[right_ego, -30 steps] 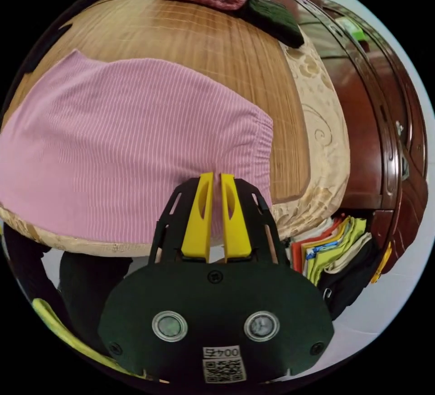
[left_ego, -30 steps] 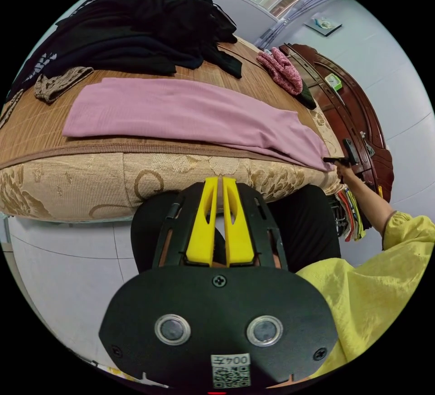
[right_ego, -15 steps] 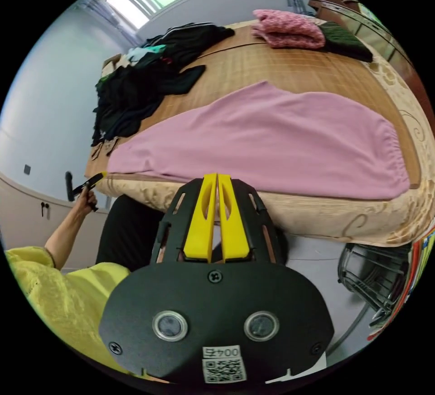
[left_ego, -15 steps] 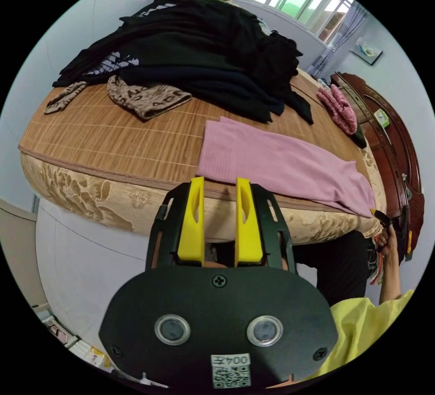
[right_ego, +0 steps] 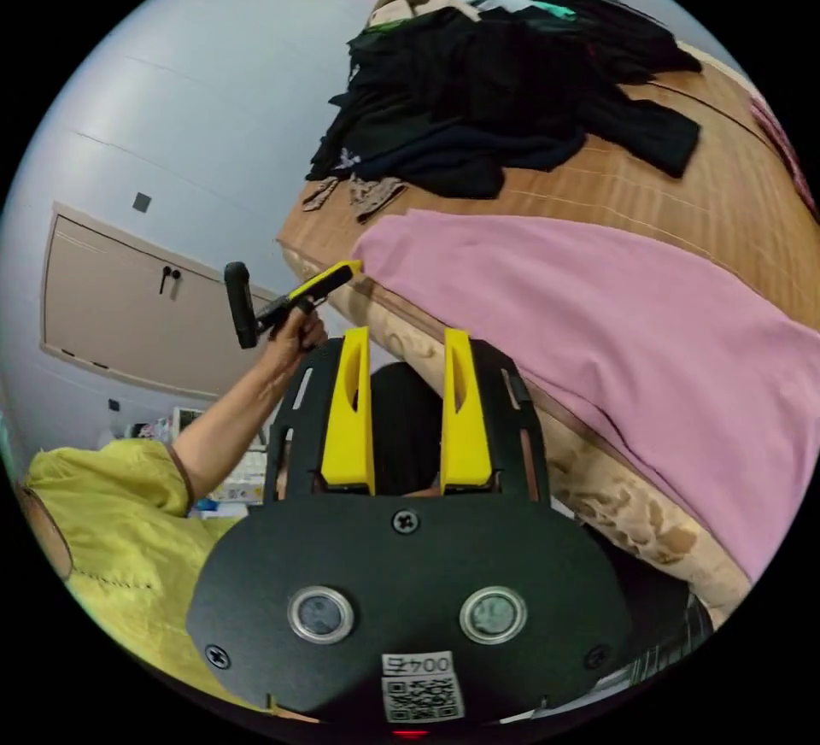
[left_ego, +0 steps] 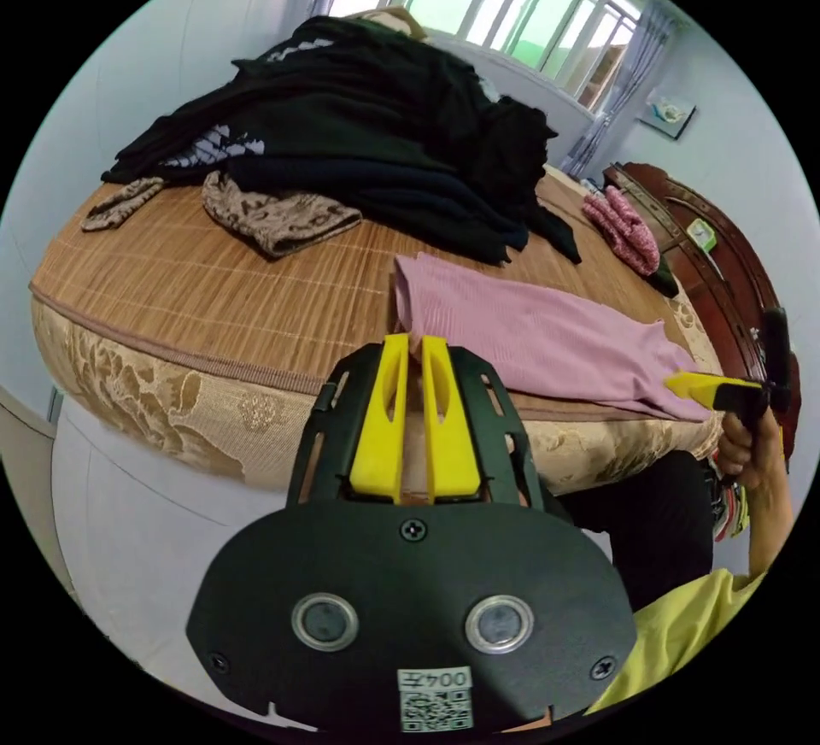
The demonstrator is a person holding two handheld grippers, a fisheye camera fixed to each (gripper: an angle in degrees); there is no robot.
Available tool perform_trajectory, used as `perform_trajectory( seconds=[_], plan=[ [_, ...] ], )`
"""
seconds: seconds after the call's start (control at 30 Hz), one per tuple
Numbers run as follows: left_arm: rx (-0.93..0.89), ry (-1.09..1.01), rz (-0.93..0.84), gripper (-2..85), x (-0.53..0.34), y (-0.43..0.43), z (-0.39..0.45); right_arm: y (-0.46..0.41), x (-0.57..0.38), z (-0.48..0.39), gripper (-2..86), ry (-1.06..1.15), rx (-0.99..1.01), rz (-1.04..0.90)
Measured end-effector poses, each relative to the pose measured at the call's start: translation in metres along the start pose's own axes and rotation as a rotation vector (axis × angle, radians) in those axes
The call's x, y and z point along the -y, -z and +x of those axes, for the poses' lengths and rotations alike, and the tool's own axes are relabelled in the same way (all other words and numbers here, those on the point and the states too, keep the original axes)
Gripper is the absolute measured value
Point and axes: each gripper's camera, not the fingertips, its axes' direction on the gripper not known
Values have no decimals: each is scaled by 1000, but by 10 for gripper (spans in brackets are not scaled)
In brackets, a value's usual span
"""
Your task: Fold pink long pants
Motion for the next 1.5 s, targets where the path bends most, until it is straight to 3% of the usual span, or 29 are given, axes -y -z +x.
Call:
perform_trajectory(
  seconds=[0.2, 0.33, 0.43, 0.5, 0.63, 0.83, 0.97, 1.03, 1.2, 1.3, 1.4, 1.5],
  plan=[
    [32, -296, 91, 30, 1, 14, 79, -46, 96, -19, 192, -35, 138, -143],
    [51, -467, 91, 28, -5, 2, 122, -83, 137, -20, 144, -21, 136, -308],
    [45, -440, 123, 28, -6, -3, 120, -76, 146, -8, 42, -59, 156, -228],
    [-4, -393, 128, 29, 1, -3, 102, -56, 143, 4, 38, -103, 261, -106],
    [128, -243, 23, 51, 48, -39, 46, 18, 122, 31, 37, -143, 310, 135],
    [139, -142, -257, 122, 122, -131, 8, 118, 54, 103, 34, -358, 19, 311],
    [158, -163, -330, 146, 137, -165, 17, 140, 10, 162, 35, -618, -346, 263],
    [203, -193, -358, 141, 136, -185, 24, 140, 3, 182, 35, -679, -416, 204],
    [149, -217, -385, 64, 139, -205, 34, 135, 14, 197, 35, -665, -429, 84],
    [228, -221, -374, 46, 140, -198, 33, 130, 30, 190, 34, -612, -523, -29],
    [201, -105, -358, 42, 122, -191, -15, 131, 32, 190, 33, -618, -522, -50],
    [50, -40, -315, 51, 96, -203, -57, 133, 27, 190, 33, -618, -508, -25]
  ],
)
